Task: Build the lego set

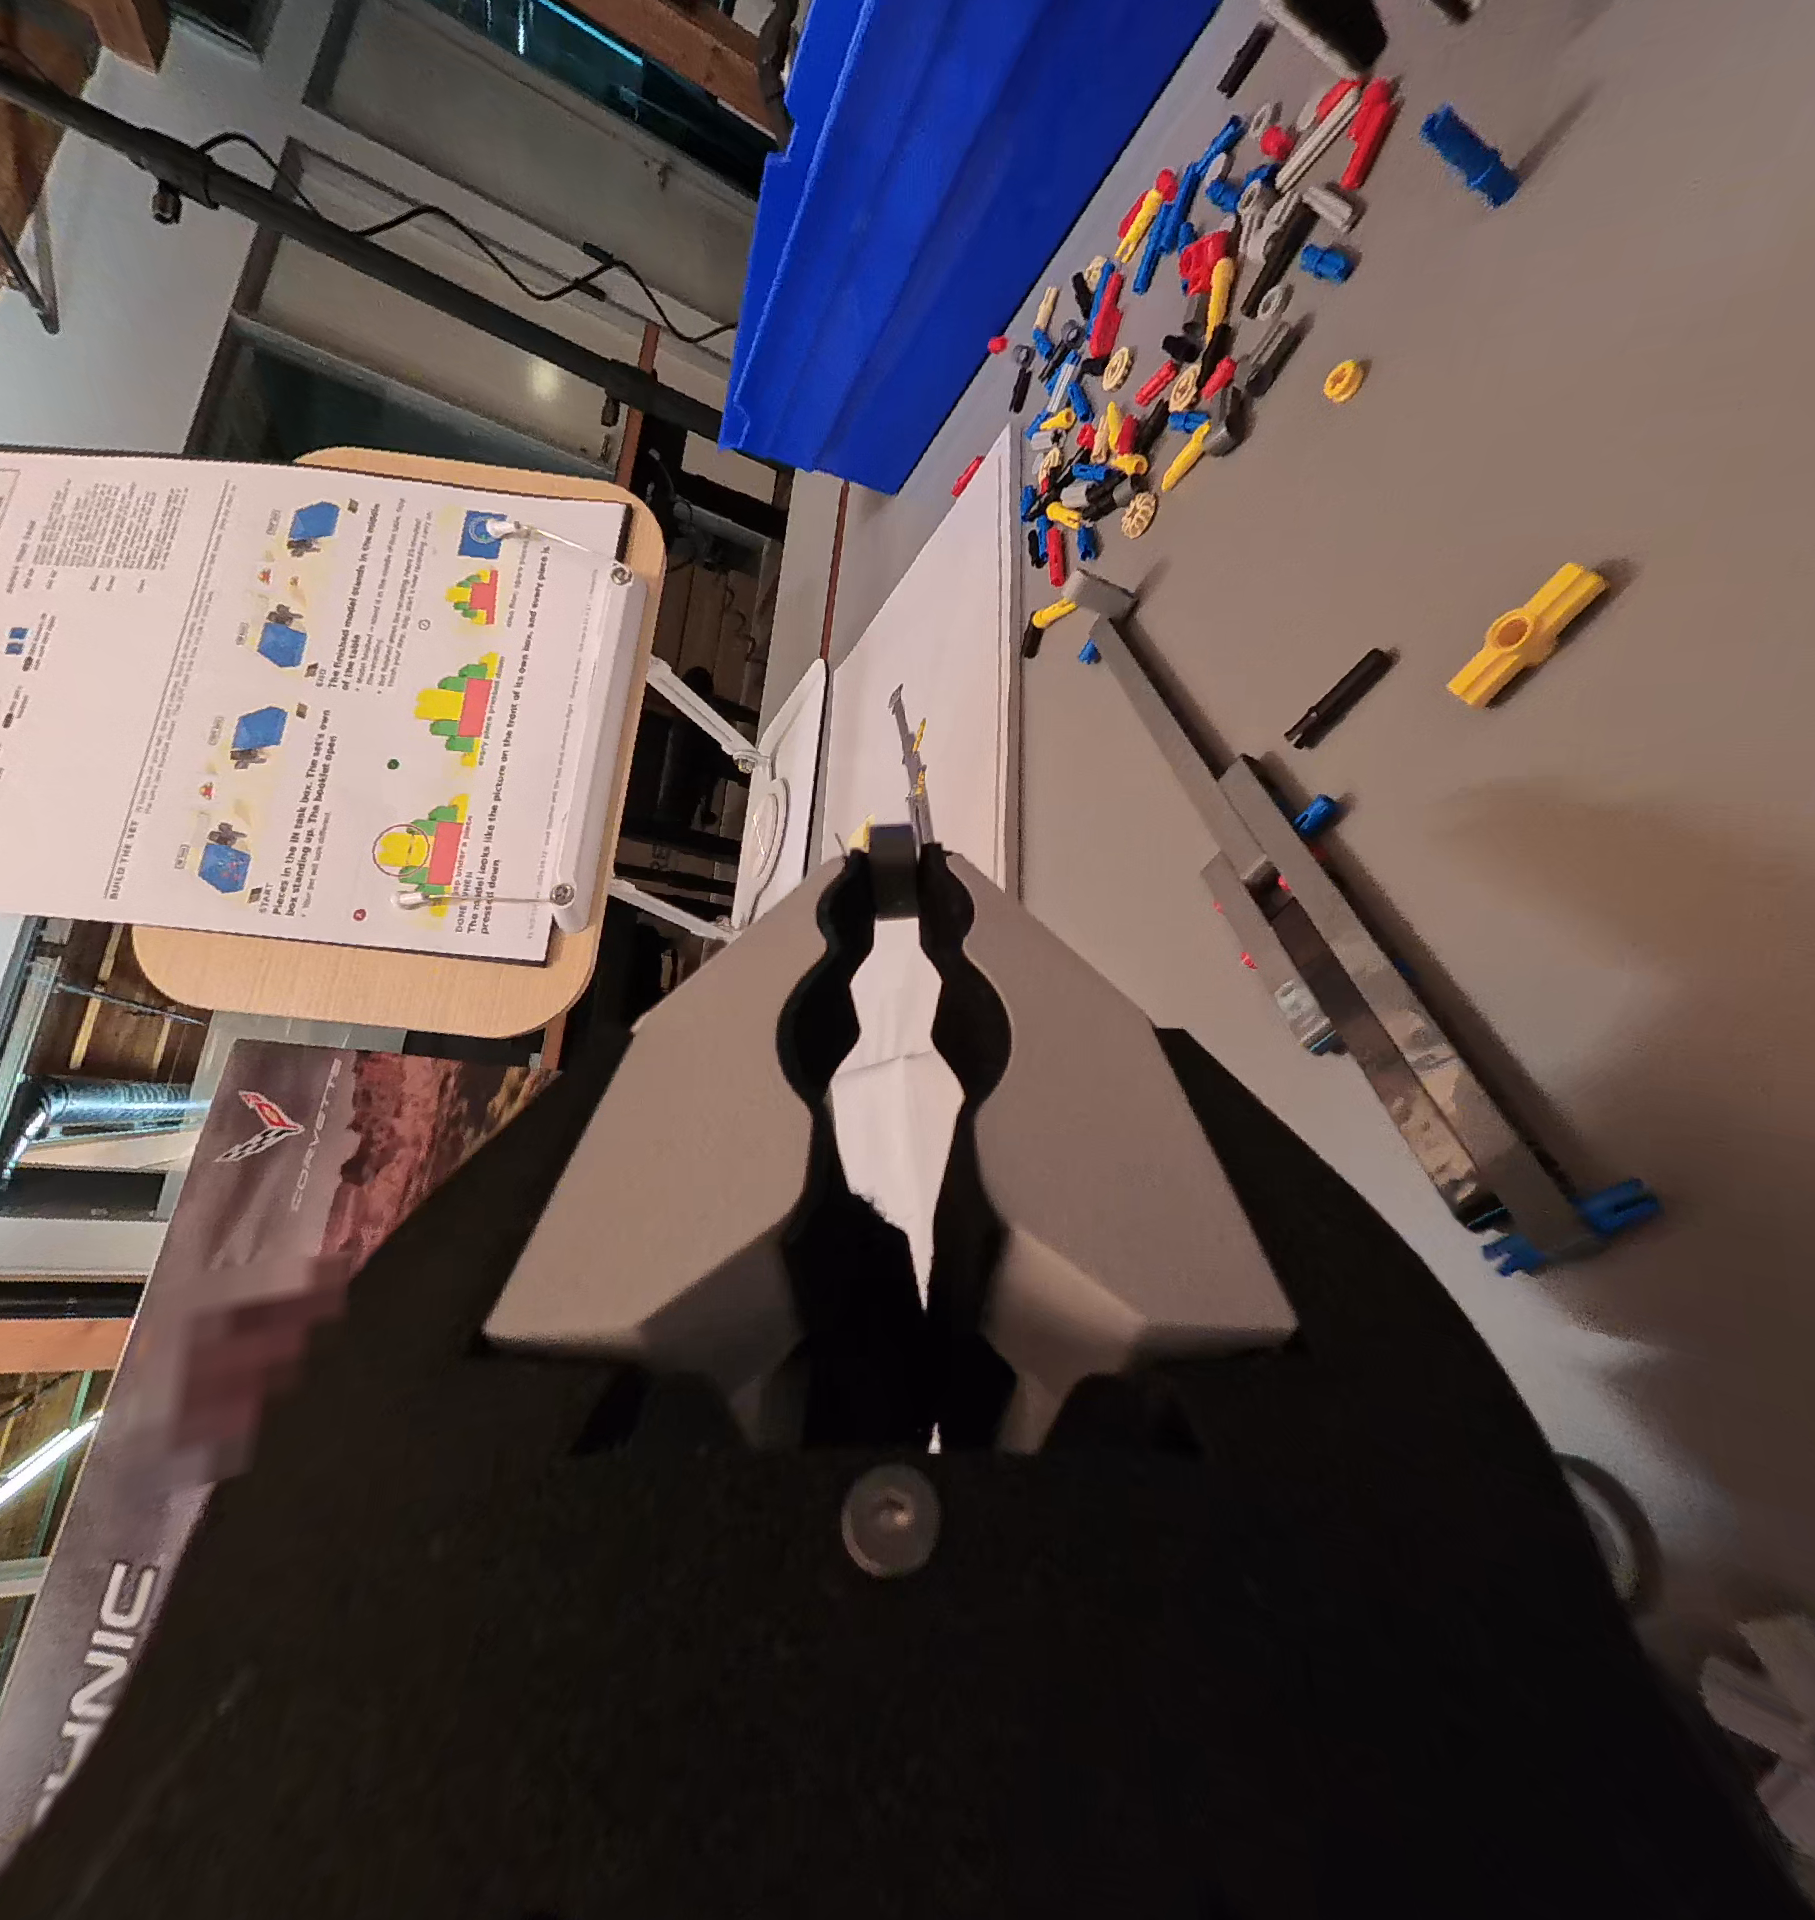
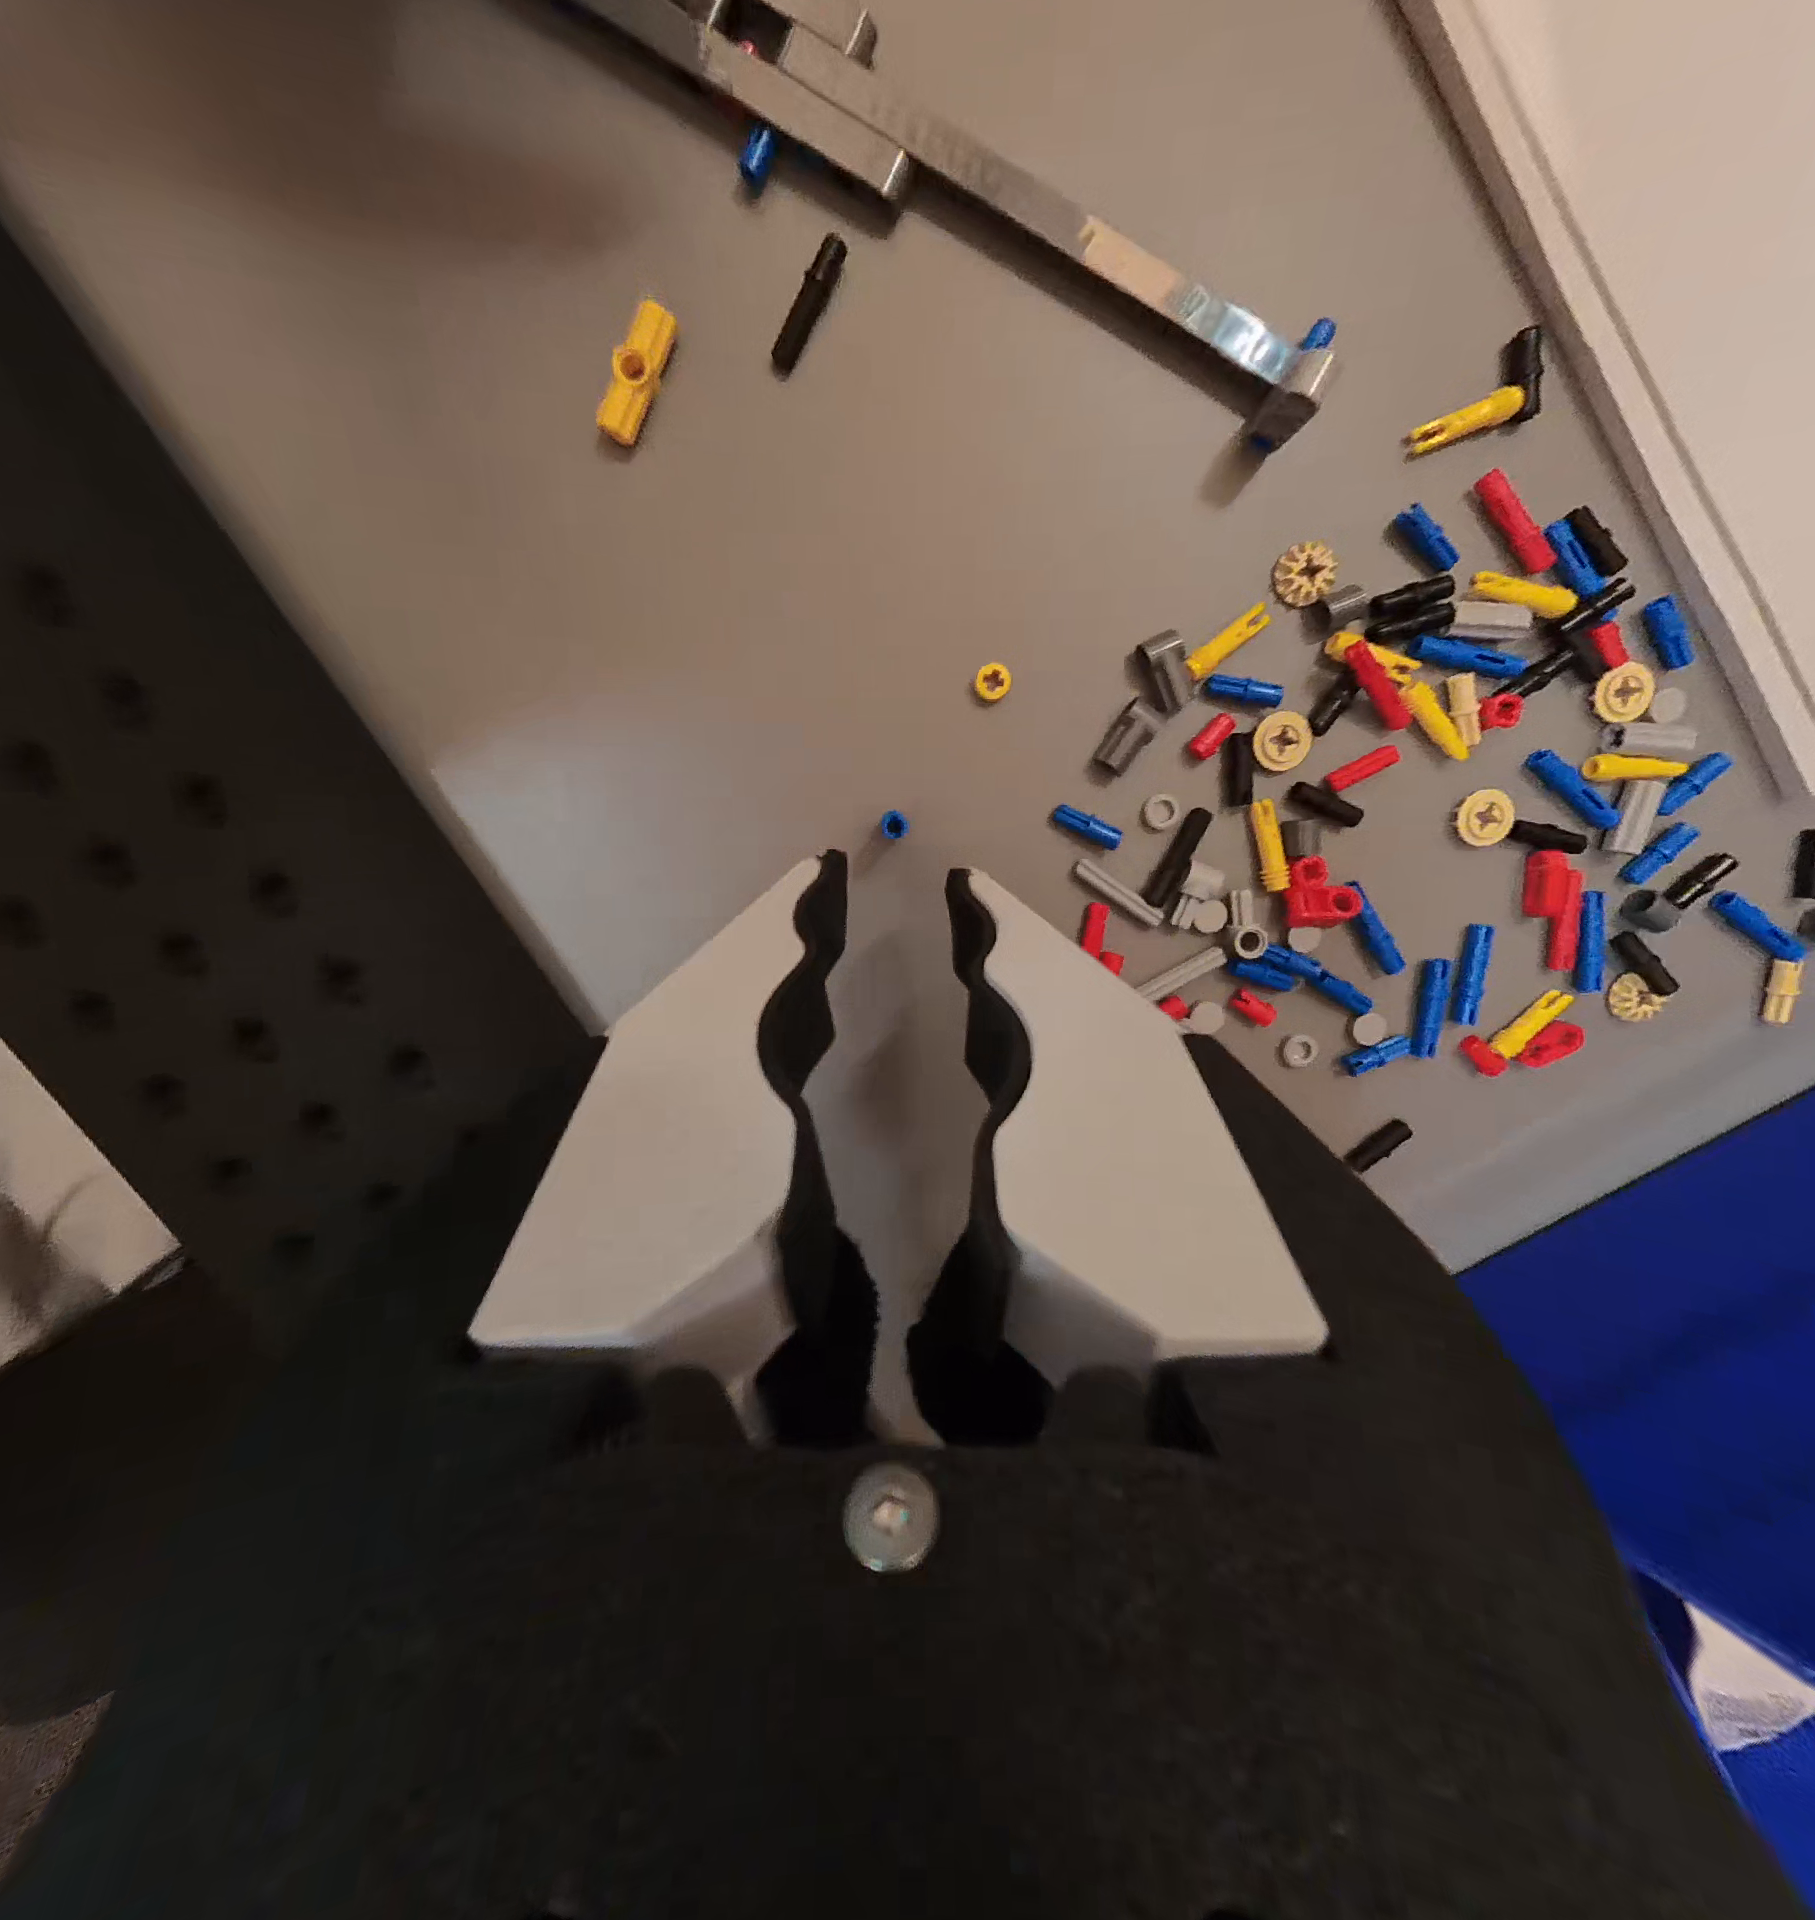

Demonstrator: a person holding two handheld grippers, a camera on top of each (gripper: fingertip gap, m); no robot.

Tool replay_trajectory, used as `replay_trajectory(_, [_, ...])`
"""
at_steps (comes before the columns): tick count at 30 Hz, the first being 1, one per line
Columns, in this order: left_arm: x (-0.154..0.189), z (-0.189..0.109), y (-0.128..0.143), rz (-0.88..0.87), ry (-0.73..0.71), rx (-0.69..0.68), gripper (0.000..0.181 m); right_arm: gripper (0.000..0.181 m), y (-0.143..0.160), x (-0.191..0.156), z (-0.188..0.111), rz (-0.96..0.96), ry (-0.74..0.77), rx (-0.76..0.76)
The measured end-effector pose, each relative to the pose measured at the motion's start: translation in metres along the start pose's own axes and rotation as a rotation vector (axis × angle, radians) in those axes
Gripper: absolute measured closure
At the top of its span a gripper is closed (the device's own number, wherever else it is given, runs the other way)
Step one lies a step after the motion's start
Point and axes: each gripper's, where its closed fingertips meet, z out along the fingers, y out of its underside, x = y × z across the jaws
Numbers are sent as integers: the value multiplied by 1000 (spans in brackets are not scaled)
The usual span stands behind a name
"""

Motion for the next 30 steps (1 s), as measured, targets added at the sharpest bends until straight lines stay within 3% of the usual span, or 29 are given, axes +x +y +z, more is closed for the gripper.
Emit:
replay_trajectory(10, [-5, -2, 1, -16, -13, 18, 175, 159, 1, 1, -4, 19, 5, -21])
replay_trajectory(30, [-1, 0, 5, -27, 12, 10, 174, 169, -2, -2, 23, -99, -29, -91])
